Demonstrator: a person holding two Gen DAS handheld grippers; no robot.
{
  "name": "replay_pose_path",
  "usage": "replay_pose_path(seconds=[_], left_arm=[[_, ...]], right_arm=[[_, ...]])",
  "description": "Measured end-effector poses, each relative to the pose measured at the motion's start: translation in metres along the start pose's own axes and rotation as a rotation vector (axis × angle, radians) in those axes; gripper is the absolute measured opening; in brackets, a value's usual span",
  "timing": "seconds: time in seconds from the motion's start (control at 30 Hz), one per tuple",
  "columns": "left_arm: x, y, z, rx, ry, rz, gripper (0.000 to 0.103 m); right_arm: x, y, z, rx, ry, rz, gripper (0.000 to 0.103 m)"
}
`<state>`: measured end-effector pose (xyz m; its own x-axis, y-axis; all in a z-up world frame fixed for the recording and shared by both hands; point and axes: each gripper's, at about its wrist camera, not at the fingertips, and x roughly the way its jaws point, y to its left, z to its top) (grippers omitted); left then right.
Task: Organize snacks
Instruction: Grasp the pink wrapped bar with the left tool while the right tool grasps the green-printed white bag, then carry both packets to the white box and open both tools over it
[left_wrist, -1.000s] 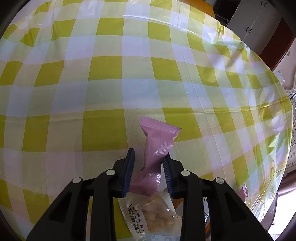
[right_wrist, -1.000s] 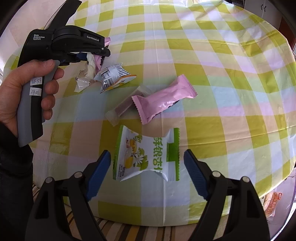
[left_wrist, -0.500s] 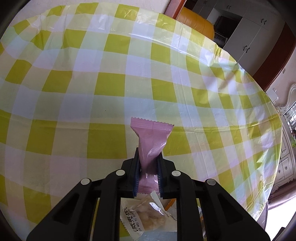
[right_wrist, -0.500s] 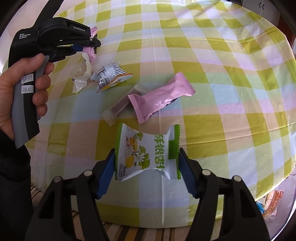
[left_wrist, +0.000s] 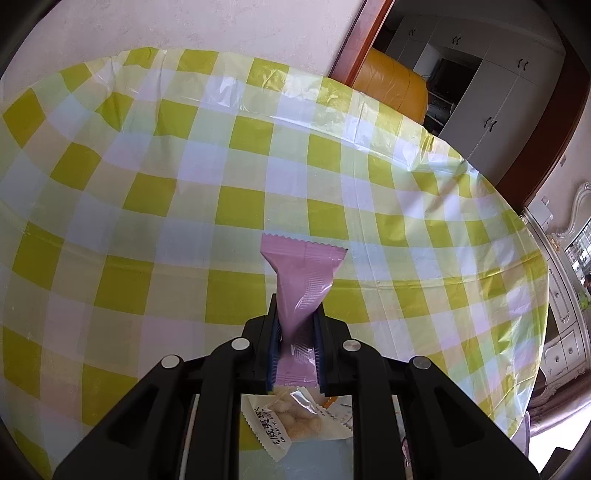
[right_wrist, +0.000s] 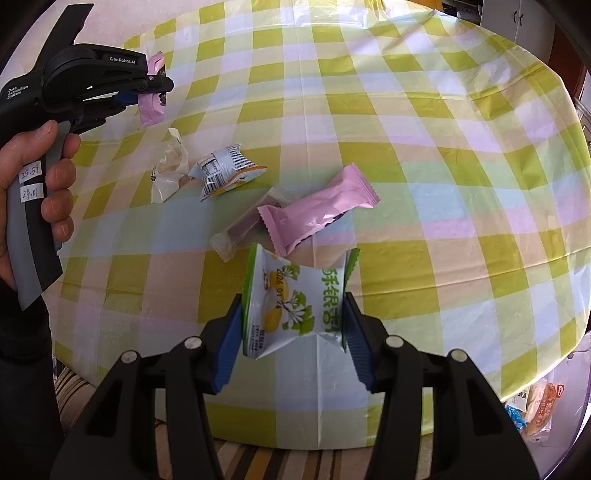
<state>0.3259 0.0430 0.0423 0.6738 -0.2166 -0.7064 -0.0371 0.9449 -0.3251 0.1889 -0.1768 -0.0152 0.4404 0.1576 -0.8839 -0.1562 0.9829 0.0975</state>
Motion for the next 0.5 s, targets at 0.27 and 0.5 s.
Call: replay_pose_path(seconds=[0.27,0.5], left_arm=[[-0.024,-0.026,-0.011,0.041,-0.007,-0.054,0.016],[-0.030,-0.071,-0.036,0.118,0.034,-0.122,0.016]], right_arm=[[-0.014,-0.009,0.000,0.016,-0.033,-0.015,0.052],[-0.029,-0.024,-0.004,0.043,-0.054,-0.026,0.052]])
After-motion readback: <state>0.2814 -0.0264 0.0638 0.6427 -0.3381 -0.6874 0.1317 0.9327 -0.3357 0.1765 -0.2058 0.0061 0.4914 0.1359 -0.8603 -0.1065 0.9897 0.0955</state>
